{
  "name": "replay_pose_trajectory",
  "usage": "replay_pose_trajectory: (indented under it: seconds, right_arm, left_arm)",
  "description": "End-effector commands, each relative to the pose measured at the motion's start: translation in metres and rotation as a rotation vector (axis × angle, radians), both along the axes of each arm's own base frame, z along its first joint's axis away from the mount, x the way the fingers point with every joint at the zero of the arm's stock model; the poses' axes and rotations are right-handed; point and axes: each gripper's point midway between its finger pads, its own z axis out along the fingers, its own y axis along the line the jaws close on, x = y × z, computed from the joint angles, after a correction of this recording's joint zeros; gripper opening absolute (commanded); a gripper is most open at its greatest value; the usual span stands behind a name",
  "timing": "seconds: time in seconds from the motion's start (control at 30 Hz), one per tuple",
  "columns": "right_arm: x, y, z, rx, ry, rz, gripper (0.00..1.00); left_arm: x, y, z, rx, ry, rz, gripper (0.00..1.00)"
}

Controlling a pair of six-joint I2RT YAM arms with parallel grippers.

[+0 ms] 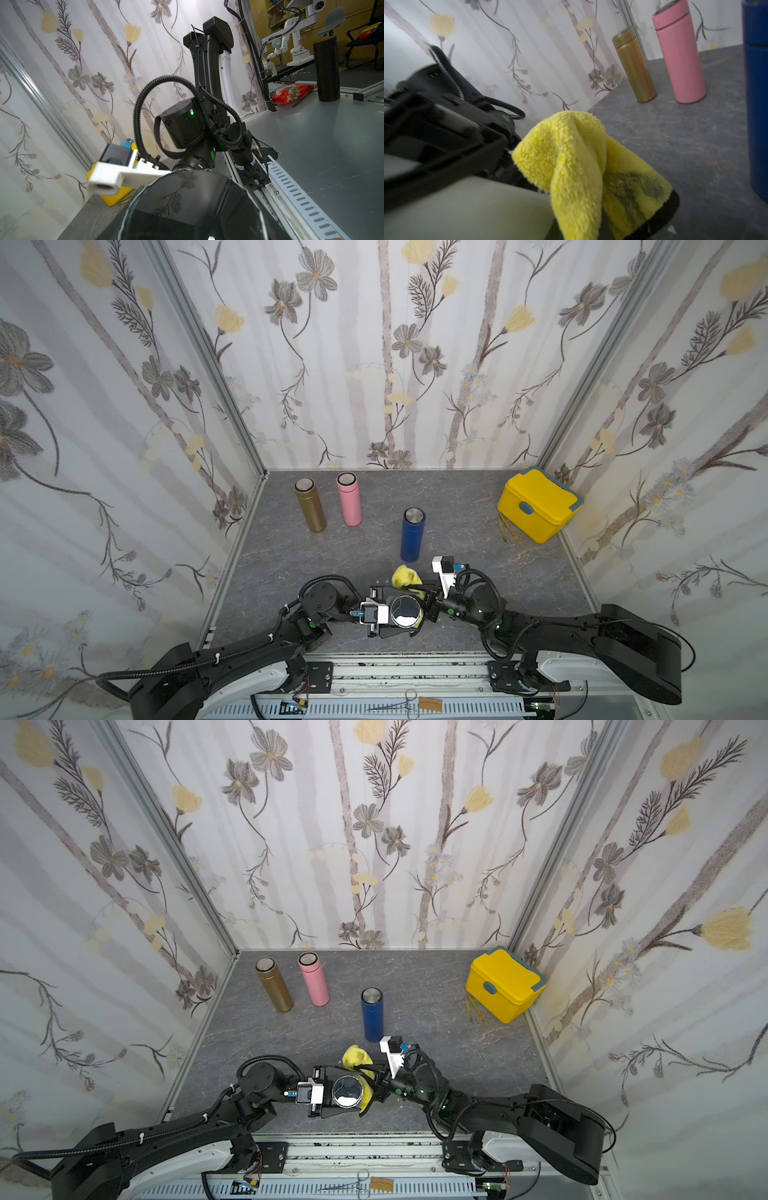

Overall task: Wipe the surface of the thermos
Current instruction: Wipe the dirt from the surface of the thermos.

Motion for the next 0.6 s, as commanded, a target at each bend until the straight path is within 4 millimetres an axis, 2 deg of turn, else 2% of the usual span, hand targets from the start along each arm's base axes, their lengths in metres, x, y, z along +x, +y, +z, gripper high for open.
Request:
replay_pose_trajectory:
  seconds: [0.0, 0.1, 0.2, 0.33, 0.43, 0.57]
  right_arm:
    - [-0.004, -0.011, 0.023, 0.154, -0.018, -0.005, 0.0]
    - [0.001, -0.018, 0.03, 0.158, -0.018, -0.029, 0.0]
    - [0.01, -0.022, 0.045, 0.112, -0.034, -0.093, 0.0]
    - [0.018, -0.044, 0.064, 0.073, -0.049, -0.205, 0.0]
    - [0.013, -0.055, 0.083, 0.099, -0.065, -0.22, 0.0]
    - [-0.005, -0.057, 0.11, 0.128, -0.099, -0.174, 0.0]
  left_arm:
    - [0.007, 0.008, 0.026, -0.12, -0.046, 0.069, 0.0]
    - [0.02, 0.01, 0.031, -0.147, -0.029, 0.148, 0.0]
    - [0.037, 0.012, 0.03, -0.146, -0.028, 0.247, 0.0]
    - [0.066, 0.018, 0.023, -0.14, -0.038, 0.422, 0.0]
    - [0.076, 0.022, 0.02, -0.145, -0.051, 0.493, 0.0]
    - [0.09, 0.03, 0.016, -0.152, -0.077, 0.594, 0.0]
